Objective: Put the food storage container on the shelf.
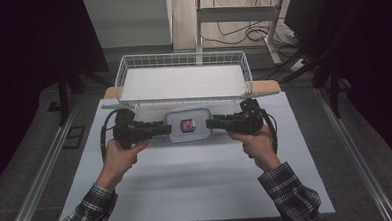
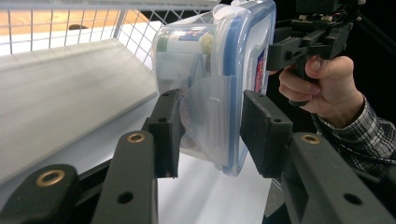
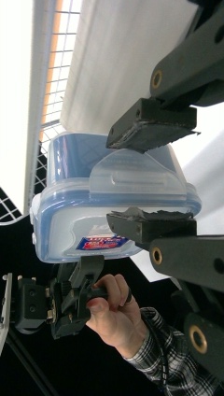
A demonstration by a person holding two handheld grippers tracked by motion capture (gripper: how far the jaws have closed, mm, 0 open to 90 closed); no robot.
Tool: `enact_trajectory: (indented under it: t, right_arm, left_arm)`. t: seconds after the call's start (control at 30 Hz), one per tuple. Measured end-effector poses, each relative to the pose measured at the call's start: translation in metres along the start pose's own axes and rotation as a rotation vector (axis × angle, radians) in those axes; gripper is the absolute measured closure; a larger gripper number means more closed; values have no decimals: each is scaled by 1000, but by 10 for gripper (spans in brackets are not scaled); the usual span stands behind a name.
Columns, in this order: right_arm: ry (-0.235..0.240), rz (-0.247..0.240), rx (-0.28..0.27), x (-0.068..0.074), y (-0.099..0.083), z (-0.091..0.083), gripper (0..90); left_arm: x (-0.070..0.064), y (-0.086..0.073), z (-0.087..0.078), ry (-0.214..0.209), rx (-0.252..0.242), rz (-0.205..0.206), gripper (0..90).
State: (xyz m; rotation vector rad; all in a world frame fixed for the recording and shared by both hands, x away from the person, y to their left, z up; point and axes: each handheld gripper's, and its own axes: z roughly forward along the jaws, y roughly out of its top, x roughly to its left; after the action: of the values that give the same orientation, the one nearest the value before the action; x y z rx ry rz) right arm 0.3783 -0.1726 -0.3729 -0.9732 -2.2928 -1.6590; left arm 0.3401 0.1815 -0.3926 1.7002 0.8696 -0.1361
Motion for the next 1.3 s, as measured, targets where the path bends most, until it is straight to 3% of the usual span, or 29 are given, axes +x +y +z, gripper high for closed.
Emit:
enact_trajectory:
  t: [0.43,0.93,1.3]
  right_arm:
    - [-3,-9,-29,-1,36,-1,575]
    - [-41,-18,-48,-12,82,4,566]
    - [-62,16,-64,-33,105,16,564]
  left_arm:
    - [3,43,-8,11,-2,22,589]
    - [20,92,-7,22,-14,29,587]
    - [45,111,0,17,-41,-22,583]
